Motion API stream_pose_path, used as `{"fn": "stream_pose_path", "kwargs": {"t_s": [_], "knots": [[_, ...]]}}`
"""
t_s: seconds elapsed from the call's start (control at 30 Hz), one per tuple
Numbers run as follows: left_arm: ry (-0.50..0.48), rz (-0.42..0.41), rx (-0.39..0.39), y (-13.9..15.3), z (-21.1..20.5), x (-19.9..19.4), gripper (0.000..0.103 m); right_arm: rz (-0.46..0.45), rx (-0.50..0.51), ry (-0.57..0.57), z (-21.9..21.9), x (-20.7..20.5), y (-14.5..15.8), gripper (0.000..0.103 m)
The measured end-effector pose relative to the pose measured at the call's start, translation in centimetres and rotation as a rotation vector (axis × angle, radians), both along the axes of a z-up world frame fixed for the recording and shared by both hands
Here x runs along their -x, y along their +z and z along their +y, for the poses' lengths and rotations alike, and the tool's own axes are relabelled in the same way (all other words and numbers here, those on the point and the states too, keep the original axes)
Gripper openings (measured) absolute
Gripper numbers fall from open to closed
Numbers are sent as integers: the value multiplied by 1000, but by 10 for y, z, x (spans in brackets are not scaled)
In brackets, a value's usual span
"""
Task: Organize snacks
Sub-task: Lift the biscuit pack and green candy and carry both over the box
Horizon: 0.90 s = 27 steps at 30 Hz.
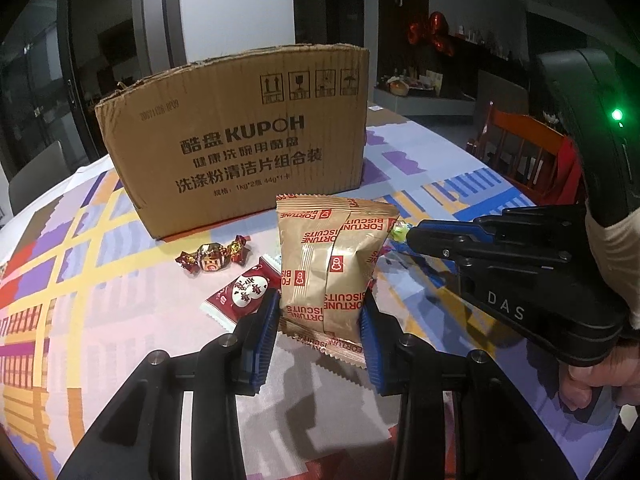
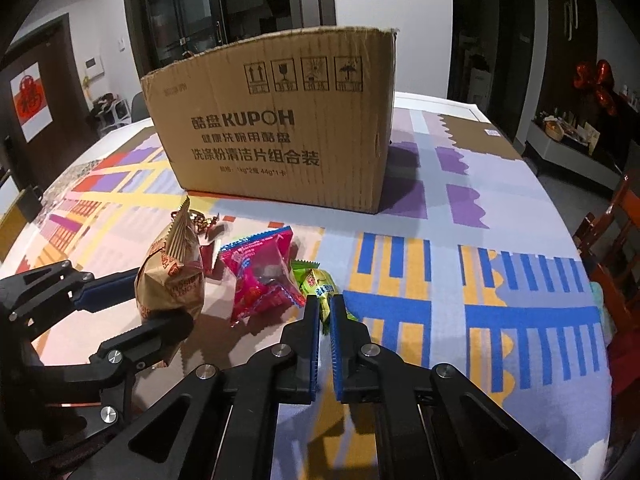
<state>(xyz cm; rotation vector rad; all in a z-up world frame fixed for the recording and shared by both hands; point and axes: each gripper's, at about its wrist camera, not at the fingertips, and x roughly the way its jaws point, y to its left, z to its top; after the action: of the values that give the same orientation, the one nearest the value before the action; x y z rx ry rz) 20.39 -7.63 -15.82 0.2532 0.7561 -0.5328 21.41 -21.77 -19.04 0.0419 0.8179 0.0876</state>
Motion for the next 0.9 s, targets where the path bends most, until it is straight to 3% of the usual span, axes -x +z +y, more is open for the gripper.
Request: {"fn": "stream_pose_path", "kwargs": {"t_s": [0.9], "knots": [[87,-42,29,41,14,1,37,-81,-8,-21,3,16,49,6]]}}
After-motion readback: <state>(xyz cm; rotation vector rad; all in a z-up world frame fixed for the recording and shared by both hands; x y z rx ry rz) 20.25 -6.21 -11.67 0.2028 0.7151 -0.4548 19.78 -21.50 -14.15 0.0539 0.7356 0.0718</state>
